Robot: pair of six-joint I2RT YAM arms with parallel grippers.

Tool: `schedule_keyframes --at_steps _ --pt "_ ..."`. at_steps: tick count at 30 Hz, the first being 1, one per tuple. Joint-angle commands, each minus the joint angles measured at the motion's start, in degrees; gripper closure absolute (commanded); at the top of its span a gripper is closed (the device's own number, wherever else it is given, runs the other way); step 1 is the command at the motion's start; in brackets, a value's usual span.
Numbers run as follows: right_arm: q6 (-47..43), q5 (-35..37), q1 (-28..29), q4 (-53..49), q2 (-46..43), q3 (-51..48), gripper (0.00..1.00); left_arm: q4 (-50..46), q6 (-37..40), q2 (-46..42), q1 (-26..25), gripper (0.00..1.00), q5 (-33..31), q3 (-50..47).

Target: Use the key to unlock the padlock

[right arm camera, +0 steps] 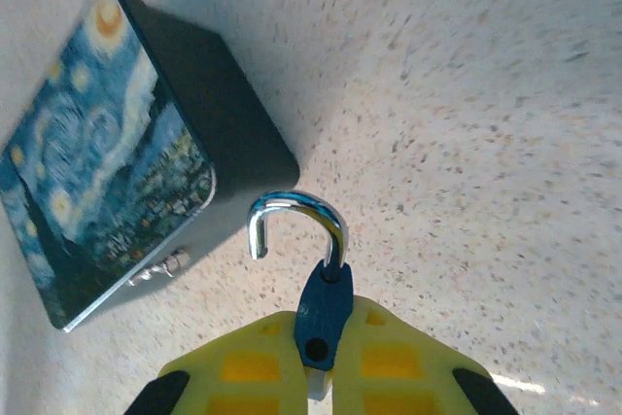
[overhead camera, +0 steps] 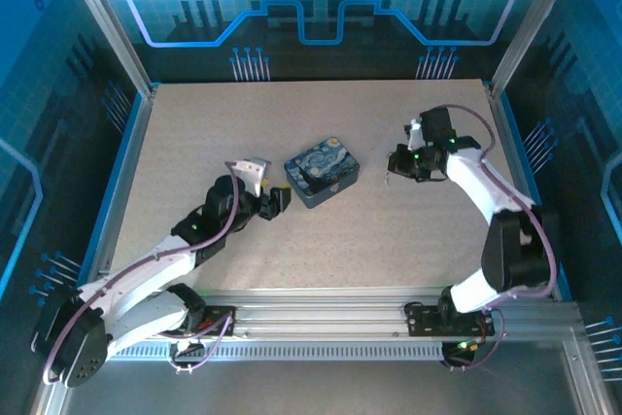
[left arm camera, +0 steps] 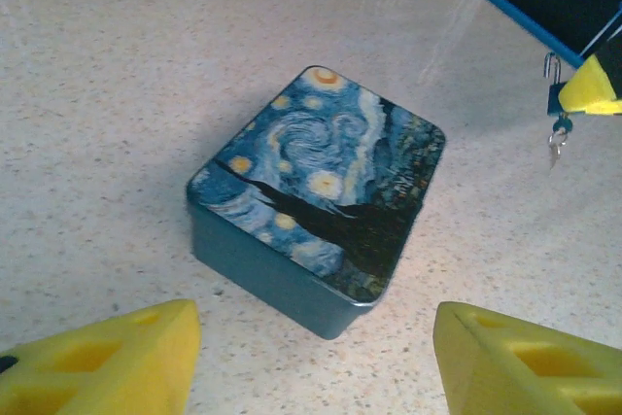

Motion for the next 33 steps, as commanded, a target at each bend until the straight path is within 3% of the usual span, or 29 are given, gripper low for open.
schedule_keyframes --at_steps 1,6,13,20,27,33 --pt "-9.94 -3.71 -1.22 -8.69 7.25 5.21 1.0 -14.11 0.06 2.98 1.56 0.31 1.15 5.6" --pt "-13.75 -4.57 -6.38 -10.7 17.0 11.09 1.0 -14.96 -1.2 3.99 2.05 0.31 5.18 7.48" --pt "-18.6 2.01 -8.47 -14.38 26.1 18.02 0.98 -15.92 -1.01 2.49 2.17 0.3 4.55 7.33" --pt "-17.99 11.89 -8.15 -16.57 28.0 22.93 0.84 -16.45 -0.9 0.95 2.19 0.3 3.87 7.34" --pt "-18.91 18.98 -6.86 -18.9 26.1 25.53 0.54 -17.06 -0.65 -1.01 2.14 0.29 2.65 6.59" --pt "-19.16 19.73 -3.99 -16.73 18.53 22.62 0.47 -20.5 1.99 -2.94 2.17 0.24 -0.02 8.19"
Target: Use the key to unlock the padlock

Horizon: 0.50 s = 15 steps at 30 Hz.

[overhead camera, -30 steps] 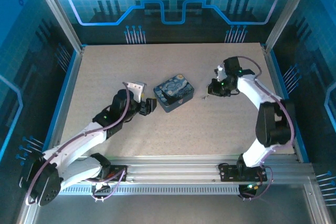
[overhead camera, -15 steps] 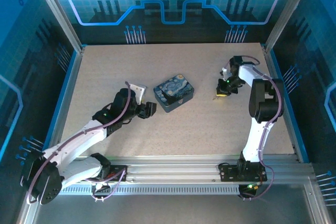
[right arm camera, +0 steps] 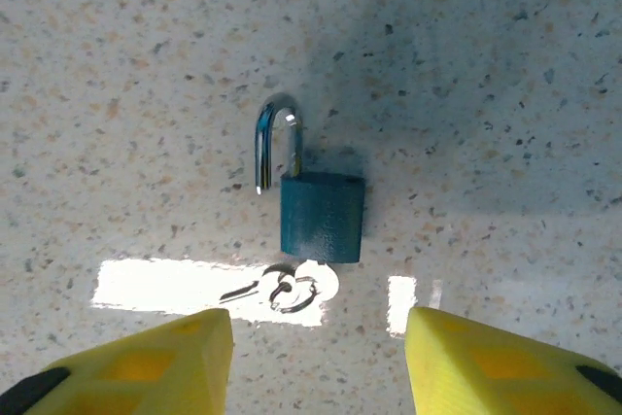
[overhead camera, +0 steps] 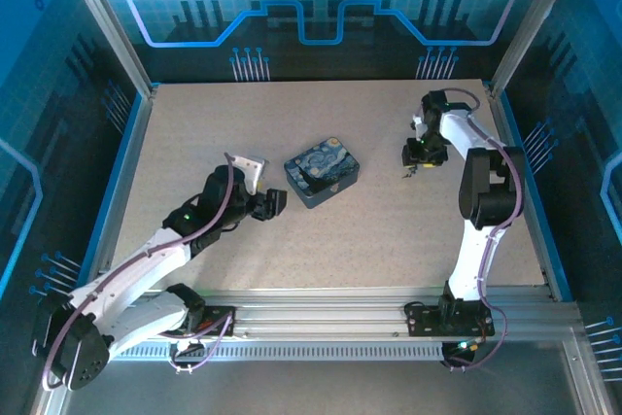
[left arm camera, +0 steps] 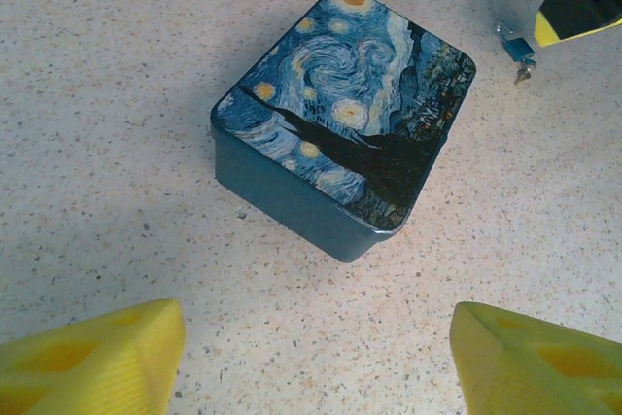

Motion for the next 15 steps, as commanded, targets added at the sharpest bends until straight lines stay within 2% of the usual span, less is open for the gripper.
schedule_keyframes --at_steps 1,4,6,7,11,15 --pt "-0.61 1.77 2.44 0.53 -8.02 -2.32 0.45 -3.48 2.43 -1.68 0.51 0.23 -3.28 2.1" --pt "0.26 3.68 3.22 4.84 -15.06 -7.18 0.35 -4.73 5.12 -2.28 1.52 0.16 -5.87 2.99" --pt "0.78 5.43 3.36 9.12 -21.37 -11.76 0.15 -4.61 5.51 -2.53 3.57 0.15 -6.08 3.29" --pt "1.11 6.44 3.3 10.94 -24.03 -13.8 0.11 -4.05 5.13 -2.57 4.71 0.14 -5.76 3.18" --pt "3.0 8.66 2.64 19.3 -36.57 -22.6 0.01 0.13 3.9 -1.42 9.62 0.01 -6.62 2.07" --pt "2.04 9.55 2.49 29.39 -47.09 -33.38 0.0 4.01 4.01 0.7 13.9 0.01 -6.86 1.0"
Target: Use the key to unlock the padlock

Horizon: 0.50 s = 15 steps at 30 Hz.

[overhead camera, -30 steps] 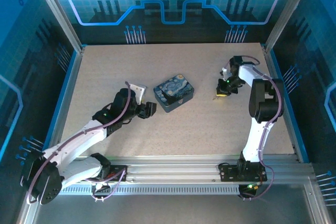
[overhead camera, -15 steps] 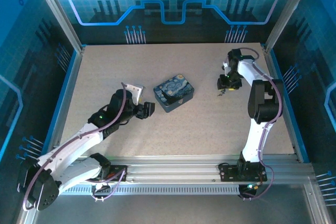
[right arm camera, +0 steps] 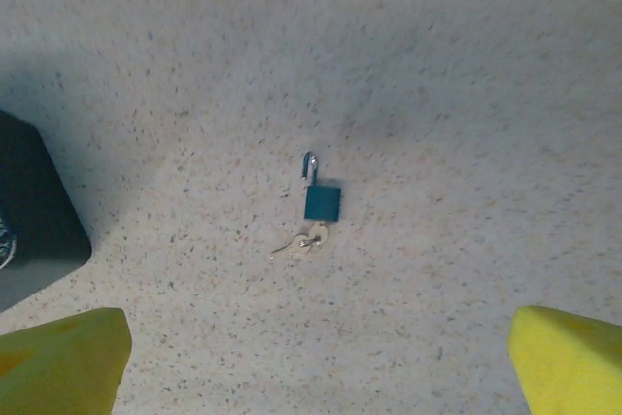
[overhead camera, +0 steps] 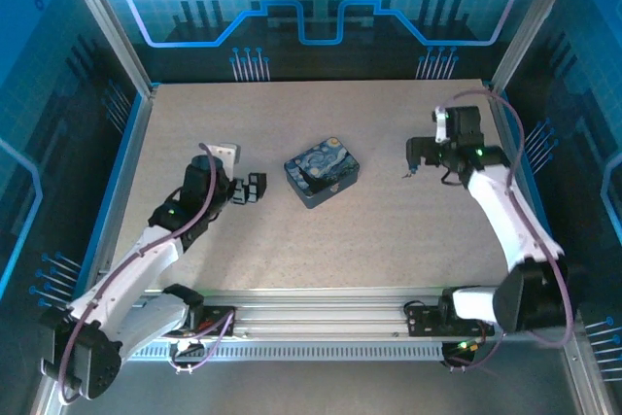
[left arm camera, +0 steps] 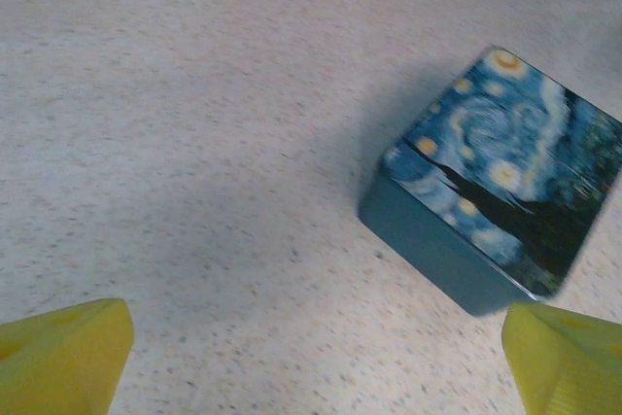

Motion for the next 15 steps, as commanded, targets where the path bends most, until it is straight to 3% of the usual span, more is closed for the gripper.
schedule_keyframes --at_steps 1,8,11,15 --pt "-0.91 2.97 0.25 13.11 -6.76 -8.88 0.0 5.34 0.62 1.78 3.19 0.01 -1.61 -0.96" --pt "-0.98 3.32 1.11 42.42 -19.75 -35.67 0.0 17.78 1.5 6.38 7.89 0.01 -7.18 -8.88" --pt "-0.62 2.25 1.17 45.42 -18.07 -38.74 0.0 23.24 2.91 7.47 9.1 0.01 -9.16 -12.94" --pt "-0.83 1.7 1.52 56.68 -13.22 -43.01 0.0 39.53 8.51 8.33 9.27 0.01 -10.12 -22.07"
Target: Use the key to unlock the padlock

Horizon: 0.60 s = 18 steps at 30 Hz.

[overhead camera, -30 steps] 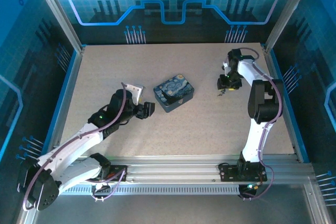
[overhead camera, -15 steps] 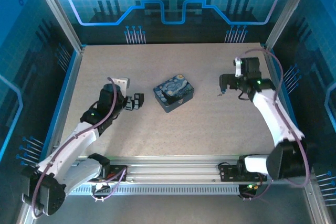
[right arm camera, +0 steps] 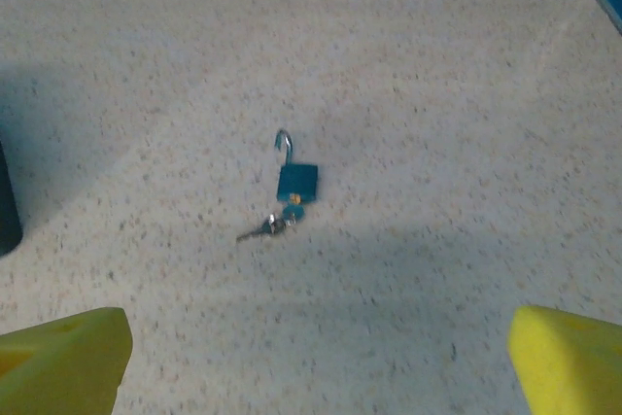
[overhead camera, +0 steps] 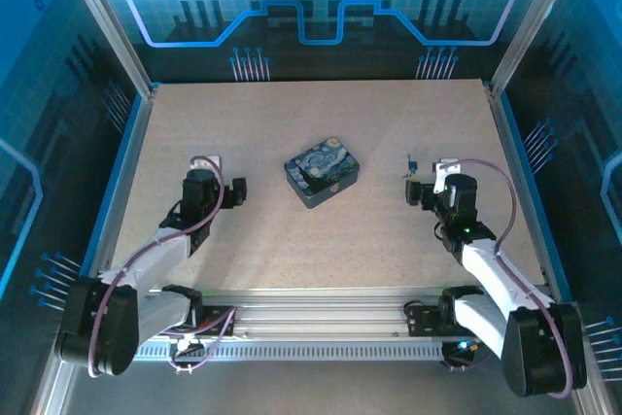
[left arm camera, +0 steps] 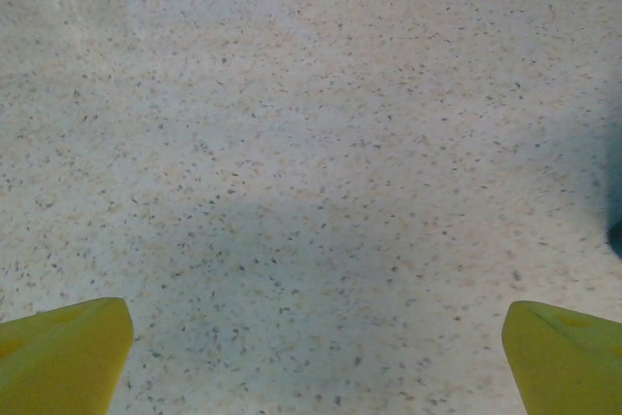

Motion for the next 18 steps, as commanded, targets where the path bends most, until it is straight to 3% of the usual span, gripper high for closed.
schedule_keyframes --at_steps 1,4,6,12,18 --pt "0.43 0.1 0.99 17.21 3.47 -3.11 0.0 18.45 5.05 1.27 0.55 0.01 -3.95 -6.26" --pt "-0.34 0.13 1.38 24.91 7.46 -4.6 0.0 21.56 4.7 1.06 1.25 0.01 -4.57 -7.56" --pt "-1.27 0.68 1.67 23.98 9.44 -3.4 0.0 28.11 4.56 2.58 1.71 0.01 -3.32 -9.22" --pt "-4.08 2.18 1.74 33.35 12.67 -6.52 0.0 44.45 5.81 11.39 2.08 0.01 2.91 -10.54" --pt "-6.19 2.23 1.56 38.55 17.11 -6.09 0.0 51.69 8.74 19.81 2.24 0.01 3.82 -9.41"
